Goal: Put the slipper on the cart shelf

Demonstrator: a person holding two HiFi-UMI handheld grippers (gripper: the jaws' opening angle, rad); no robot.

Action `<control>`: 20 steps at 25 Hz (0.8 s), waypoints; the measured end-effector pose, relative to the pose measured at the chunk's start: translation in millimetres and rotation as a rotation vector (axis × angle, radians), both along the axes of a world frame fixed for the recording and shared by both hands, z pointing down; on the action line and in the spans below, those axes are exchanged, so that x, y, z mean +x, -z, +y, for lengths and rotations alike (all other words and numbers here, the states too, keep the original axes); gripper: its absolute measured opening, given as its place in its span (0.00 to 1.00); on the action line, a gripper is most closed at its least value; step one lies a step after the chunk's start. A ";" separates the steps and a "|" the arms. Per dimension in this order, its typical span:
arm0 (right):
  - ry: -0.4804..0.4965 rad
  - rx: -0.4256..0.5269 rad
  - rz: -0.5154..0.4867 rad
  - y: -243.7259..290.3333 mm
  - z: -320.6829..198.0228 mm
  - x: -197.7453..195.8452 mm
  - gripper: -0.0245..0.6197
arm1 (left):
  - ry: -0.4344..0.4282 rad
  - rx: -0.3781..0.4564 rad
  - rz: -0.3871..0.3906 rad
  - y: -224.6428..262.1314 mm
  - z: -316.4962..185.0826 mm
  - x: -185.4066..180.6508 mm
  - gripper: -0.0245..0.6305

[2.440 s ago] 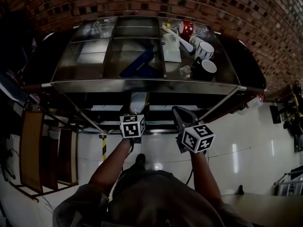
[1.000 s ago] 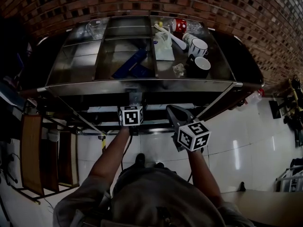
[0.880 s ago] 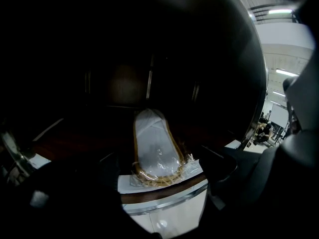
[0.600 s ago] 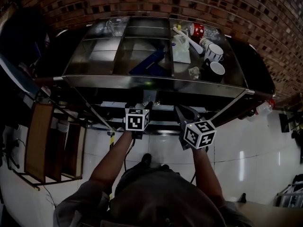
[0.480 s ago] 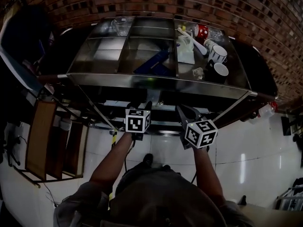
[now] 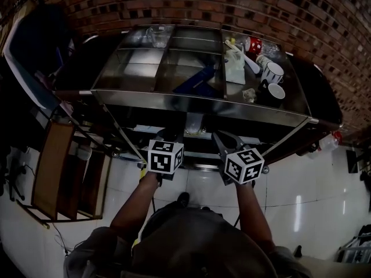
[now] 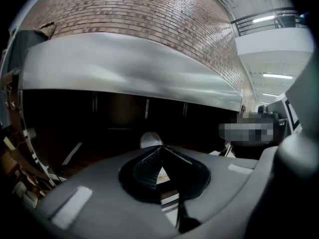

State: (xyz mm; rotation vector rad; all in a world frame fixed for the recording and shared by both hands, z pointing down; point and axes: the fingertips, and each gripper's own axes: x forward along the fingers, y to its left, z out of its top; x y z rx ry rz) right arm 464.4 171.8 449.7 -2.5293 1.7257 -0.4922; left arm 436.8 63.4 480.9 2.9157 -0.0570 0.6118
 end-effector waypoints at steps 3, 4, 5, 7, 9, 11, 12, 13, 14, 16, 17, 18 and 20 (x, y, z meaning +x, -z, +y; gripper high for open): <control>0.013 0.002 0.005 1.8 -2.6 -3.8 0.04 | -0.011 -0.005 -0.002 0.6 1.4 -4.1 0.05; 0.016 0.001 0.006 2.2 -2.8 -4.9 0.04 | -0.016 -0.006 -0.004 -0.2 2.3 -5.0 0.05; 0.018 0.000 0.008 2.6 -2.8 -6.0 0.04 | -0.020 -0.007 -0.007 -1.0 3.4 -5.8 0.05; 0.021 -0.001 0.013 3.6 -2.8 -7.5 0.04 | -0.031 -0.005 -0.013 -2.5 5.6 -6.8 0.05; 0.020 -0.001 0.017 4.7 -3.0 -8.1 0.04 | -0.041 -0.004 -0.016 -3.4 6.7 -7.1 0.05; 0.017 0.000 0.021 5.5 -3.1 -8.0 0.04 | -0.050 -0.006 -0.018 -4.0 7.0 -6.9 0.05; 0.014 -0.001 0.022 5.5 -3.1 -7.9 0.04 | -0.054 -0.006 -0.019 -4.2 6.9 -6.6 0.05; 0.012 -0.001 0.022 5.5 -3.2 -7.7 0.04 | -0.058 -0.005 -0.021 -4.4 6.8 -6.2 0.05; 0.010 -0.001 0.023 5.4 -3.2 -7.5 0.04 | -0.061 -0.002 -0.022 -4.7 6.7 -5.7 0.05; 0.010 0.001 0.021 5.2 -3.6 -7.2 0.04 | -0.066 0.002 -0.022 -5.0 6.4 -4.2 0.05; 0.011 0.002 0.021 5.3 -4.0 -7.2 0.04 | -0.069 0.003 -0.021 -5.0 6.2 -3.6 0.05; 0.014 0.003 0.020 5.5 -4.5 -7.4 0.04 | -0.071 0.002 -0.020 -5.2 5.9 -3.0 0.05; 0.017 0.004 0.022 5.8 -5.9 -7.6 0.04 | -0.077 0.003 -0.020 -5.6 4.8 -1.9 0.05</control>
